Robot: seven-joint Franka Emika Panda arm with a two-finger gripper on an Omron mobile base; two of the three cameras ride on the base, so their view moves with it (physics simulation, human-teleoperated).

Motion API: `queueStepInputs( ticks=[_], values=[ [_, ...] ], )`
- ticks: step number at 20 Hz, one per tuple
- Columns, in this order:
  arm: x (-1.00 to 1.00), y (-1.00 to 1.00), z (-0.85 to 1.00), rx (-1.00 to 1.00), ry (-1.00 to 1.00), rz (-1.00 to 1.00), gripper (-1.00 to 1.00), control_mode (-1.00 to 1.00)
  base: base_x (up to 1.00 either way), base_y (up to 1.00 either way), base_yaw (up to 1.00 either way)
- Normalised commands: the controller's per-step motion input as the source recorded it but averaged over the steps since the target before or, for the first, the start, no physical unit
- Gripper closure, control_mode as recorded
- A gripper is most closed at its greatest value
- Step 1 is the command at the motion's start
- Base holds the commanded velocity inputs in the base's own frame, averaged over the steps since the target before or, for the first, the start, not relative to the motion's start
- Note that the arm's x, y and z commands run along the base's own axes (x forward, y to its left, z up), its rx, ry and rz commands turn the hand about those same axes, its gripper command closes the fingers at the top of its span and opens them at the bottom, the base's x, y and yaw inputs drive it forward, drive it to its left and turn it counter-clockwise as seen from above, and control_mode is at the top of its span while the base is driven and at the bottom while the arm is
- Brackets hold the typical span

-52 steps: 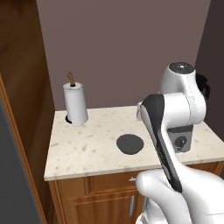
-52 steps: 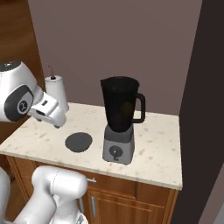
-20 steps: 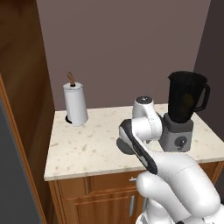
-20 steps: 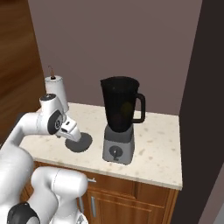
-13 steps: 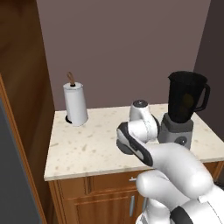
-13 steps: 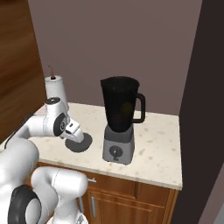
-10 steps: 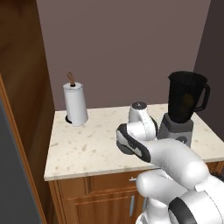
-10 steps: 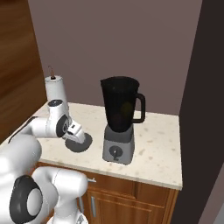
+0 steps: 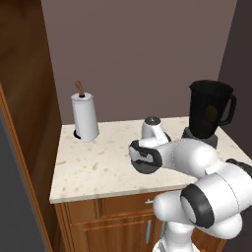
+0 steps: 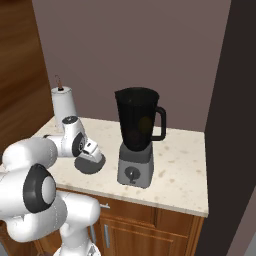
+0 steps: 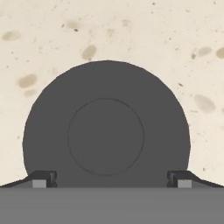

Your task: Grab the lemon and onion from the fridge, place them in the blender, close the lid, and turn on the blender to create a marinade.

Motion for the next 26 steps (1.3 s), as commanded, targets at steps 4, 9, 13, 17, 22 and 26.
queueStepInputs(
  ticks=[4, 9, 13, 17, 22, 26],
  values=[
    [0.39, 0.0, -0.23, 0.0, 0.03, 0.0, -1.0, -1.0, 0.0, 0.0, 0.0],
    [0.15, 0.0, -0.37, 0.0, 0.04, 0.0, -1.0, -1.0, 0.0, 0.0, 0.0],
    [0.0, 0.0, -0.43, 0.0, 0.02, 0.0, -1.0, -1.0, 0.0, 0.0, 0.0],
    [0.04, 0.0, -0.39, 0.0, 0.03, 0.0, -1.0, -1.0, 0.0, 0.0, 0.0],
    [0.01, 0.0, -0.45, 0.0, 0.03, 0.0, 1.0, -1.0, 0.0, 0.0, 0.0],
    [-0.04, 0.0, -0.49, 0.0, 0.0, 0.0, 1.0, -1.0, 0.0, 0.0, 0.0]
  ],
)
